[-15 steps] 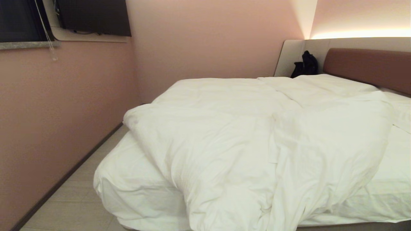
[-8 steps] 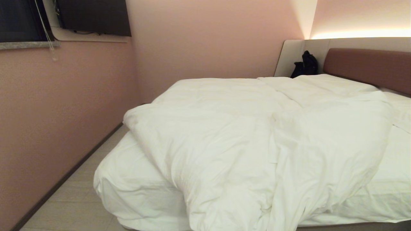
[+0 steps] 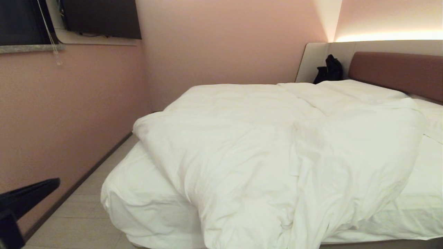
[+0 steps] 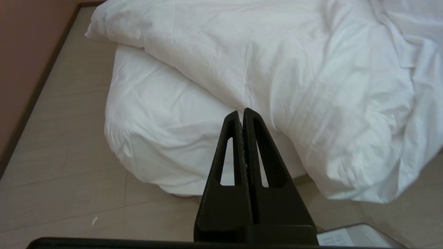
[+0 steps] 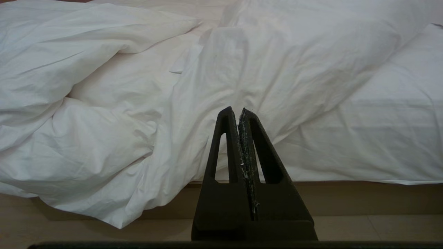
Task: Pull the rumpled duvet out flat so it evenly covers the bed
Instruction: Hold the folded corner of the quilt
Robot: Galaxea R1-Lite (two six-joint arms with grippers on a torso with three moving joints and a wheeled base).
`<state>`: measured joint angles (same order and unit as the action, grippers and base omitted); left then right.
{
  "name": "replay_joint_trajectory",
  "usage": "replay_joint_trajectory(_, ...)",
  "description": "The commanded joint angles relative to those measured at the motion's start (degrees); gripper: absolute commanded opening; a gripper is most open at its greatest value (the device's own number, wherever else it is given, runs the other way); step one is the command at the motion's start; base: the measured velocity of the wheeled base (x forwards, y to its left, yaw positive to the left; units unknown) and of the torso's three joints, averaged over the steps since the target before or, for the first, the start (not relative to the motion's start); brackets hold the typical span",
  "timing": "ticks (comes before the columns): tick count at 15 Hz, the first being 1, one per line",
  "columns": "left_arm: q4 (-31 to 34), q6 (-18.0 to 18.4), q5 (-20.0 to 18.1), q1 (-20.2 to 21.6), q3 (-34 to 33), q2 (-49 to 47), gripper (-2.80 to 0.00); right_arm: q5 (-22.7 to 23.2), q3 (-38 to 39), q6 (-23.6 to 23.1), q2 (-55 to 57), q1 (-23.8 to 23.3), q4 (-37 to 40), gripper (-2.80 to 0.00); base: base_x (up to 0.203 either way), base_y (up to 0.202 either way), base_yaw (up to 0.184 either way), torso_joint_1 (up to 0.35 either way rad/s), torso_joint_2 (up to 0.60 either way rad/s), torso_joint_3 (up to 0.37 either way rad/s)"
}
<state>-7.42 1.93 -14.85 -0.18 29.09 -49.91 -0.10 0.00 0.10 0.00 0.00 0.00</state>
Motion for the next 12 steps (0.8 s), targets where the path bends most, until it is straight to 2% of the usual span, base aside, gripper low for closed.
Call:
replay_joint_trajectory(1,-3.3,-0.1,0.0,-0.4,4.3,-16.7,-2.8,0.0,0.0,0.0,0.0,0.0,0.0,-2.8,0.0,0.0,0.0,0.0,0.0,0.0)
replay_joint_trajectory(3,-6.0,-0.2,1.5,-2.8,8.5,-24.4,-2.8,0.0,0.0,0.1,0.0,0.0,0.0,-2.8,0.0,0.0,0.0,0.0,0.0,0.0)
replay_joint_trajectory(7,-7.9,-0.4,13.9,-14.7,16.8,-37.1,-2.8,0.0,0.0,0.0,0.0,0.0,0.0,-2.8,0.0,0.0,0.0,0.0,0.0,0.0)
replay_joint_trajectory(9,-8.1,-0.4,16.1,-17.7,20.8,-41.7,-2.8,0.0,0.0,0.0,0.0,0.0,0.0,-2.8,0.0,0.0,0.0,0.0,0.0,0.0)
replay_joint_trajectory(12,-11.6,0.0,16.7,-19.8,24.4,-48.3,-2.8,0.0,0.0,0.0,0.0,0.0,0.0,-2.8,0.0,0.0,0.0,0.0,0.0,0.0)
